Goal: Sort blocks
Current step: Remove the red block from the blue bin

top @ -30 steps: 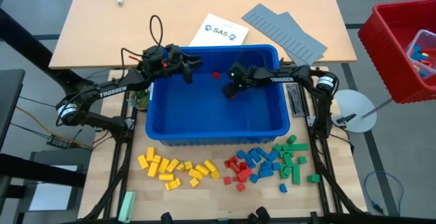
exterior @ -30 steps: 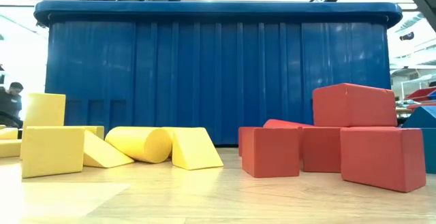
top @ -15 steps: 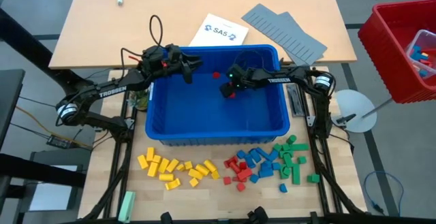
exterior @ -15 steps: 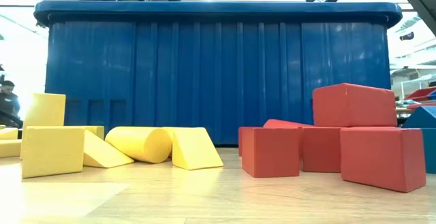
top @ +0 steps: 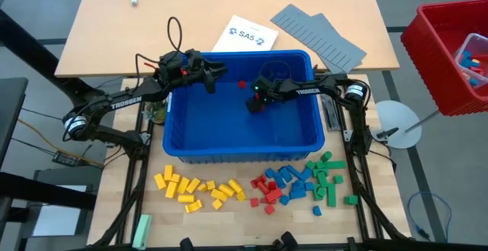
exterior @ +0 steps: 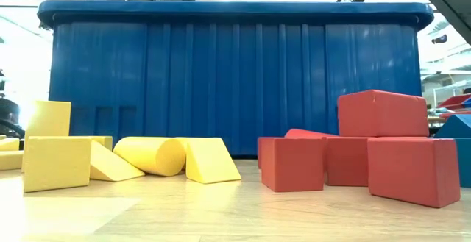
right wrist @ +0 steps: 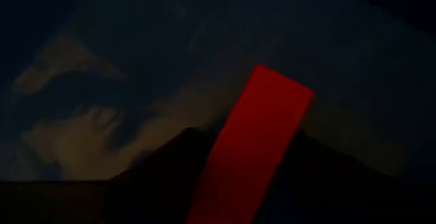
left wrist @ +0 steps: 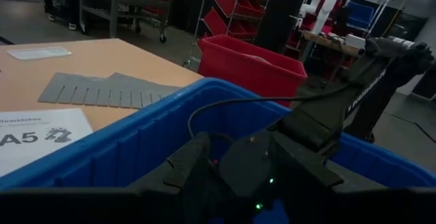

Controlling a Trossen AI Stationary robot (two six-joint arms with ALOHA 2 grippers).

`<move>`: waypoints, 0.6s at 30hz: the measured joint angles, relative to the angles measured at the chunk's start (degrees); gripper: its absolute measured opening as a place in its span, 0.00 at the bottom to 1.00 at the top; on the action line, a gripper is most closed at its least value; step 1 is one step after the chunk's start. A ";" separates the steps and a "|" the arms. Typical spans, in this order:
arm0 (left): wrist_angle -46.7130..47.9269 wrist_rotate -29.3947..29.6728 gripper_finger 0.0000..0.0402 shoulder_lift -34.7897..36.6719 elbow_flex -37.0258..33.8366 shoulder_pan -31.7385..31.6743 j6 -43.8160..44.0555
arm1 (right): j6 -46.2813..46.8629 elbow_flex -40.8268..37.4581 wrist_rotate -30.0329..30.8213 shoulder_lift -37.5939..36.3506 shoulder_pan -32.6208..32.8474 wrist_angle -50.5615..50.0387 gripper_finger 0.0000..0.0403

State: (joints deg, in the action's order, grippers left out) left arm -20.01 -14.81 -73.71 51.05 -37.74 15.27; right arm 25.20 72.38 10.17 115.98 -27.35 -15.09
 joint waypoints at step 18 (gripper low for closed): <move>-0.17 0.00 0.41 0.00 0.02 -0.01 0.00 | -13.32 -0.25 -13.75 -20.65 2.31 -0.58 0.26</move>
State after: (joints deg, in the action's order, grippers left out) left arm -20.18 -14.81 -73.71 51.07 -37.75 15.27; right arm 11.88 72.13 -3.58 95.33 -25.05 -15.68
